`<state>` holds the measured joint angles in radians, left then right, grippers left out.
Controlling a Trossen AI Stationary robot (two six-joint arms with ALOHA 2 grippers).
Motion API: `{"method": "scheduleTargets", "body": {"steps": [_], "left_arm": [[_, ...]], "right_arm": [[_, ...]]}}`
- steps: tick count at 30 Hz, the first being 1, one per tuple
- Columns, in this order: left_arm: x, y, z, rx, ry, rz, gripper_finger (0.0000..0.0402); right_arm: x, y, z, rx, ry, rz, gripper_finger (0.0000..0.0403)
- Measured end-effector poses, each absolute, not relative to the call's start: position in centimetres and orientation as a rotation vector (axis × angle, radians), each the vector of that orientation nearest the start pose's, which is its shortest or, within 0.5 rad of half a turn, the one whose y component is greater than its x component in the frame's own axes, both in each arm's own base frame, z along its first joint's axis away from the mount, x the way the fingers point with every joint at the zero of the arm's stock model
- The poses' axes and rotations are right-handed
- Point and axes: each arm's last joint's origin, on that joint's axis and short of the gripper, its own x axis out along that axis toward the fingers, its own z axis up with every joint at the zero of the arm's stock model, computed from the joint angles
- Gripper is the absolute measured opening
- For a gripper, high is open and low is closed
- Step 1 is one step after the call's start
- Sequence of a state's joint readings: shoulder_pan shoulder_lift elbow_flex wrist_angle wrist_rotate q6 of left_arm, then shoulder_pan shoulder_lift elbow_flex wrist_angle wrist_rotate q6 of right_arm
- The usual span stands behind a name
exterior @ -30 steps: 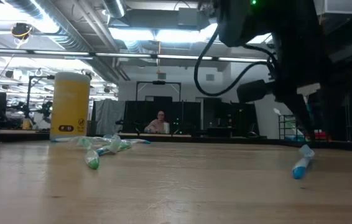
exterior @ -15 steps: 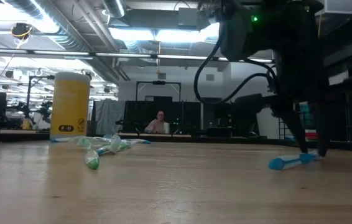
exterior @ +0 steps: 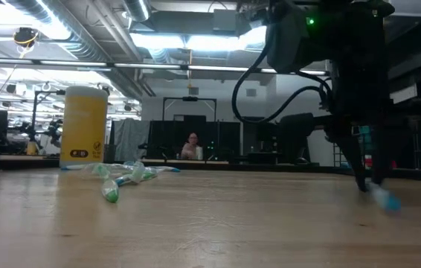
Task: Pick & Place toothbrushing station
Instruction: Put the blue toothbrush into the mesh organizer
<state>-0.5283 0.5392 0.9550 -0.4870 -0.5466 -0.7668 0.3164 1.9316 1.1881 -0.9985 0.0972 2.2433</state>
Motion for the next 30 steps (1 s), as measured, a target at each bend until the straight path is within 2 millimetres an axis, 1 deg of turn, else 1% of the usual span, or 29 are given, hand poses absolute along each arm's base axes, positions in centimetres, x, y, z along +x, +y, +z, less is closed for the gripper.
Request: {"method": "scheduleTargets", "body": {"steps": [3, 5, 9, 11, 13, 16, 19, 22, 27, 30], "left_arm": [[8.2, -3.0, 38.6, -0.73, 0.049, 0.046, 0.0133], [8.2, -3.0, 38.6, -0.73, 0.049, 0.047, 0.0133], [8.1, -3.0, 38.6, -0.734, 0.05, 0.047, 0.0133], [8.1, -3.0, 38.6, -0.734, 0.05, 0.048, 0.0133], [8.2, -3.0, 38.6, -0.734, 0.048, 0.052, 0.0133], [8.1, -3.0, 38.6, -0.733, 0.049, 0.055, 0.0133], [8.2, -2.9, 38.5, -0.723, 0.054, 0.078, 0.0133], [8.2, -2.9, 38.2, -0.705, 0.074, 0.104, 0.0133], [8.4, -3.0, 37.8, -0.677, 0.098, 0.147, 0.0133], [8.7, -3.0, 37.7, -0.669, 0.097, 0.178, 0.0133]], "right_arm": [[30.3, 9.6, 13.4, 1.254, 0.935, -1.604, 0.0027], [30.4, 9.5, 13.3, 1.241, 0.909, -1.595, 0.0013], [30.5, 9.3, 13.3, 1.213, 0.849, -1.588, 0.0017], [30.7, 9.2, 13.6, 1.178, 0.799, -1.589, 0.0013], [30.9, 8.8, 14.1, 1.134, 0.74, -1.596, 0.0012], [31.0, 7.9, 14.9, 1.022, 0.646, -1.608, 0.0012], [31.2, 6.7, 15.8, 0.897, 0.554, -1.631, 0.0012], [31.3, 4.9, 17.0, 0.753, 0.496, -1.668, 0.0012], [31.2, 1.1, 19.1, 0.478, 0.516, -1.745, 0.0012], [30.7, -1.2, 19.7, 0.344, 0.575, -1.796, 0.0012]]}}
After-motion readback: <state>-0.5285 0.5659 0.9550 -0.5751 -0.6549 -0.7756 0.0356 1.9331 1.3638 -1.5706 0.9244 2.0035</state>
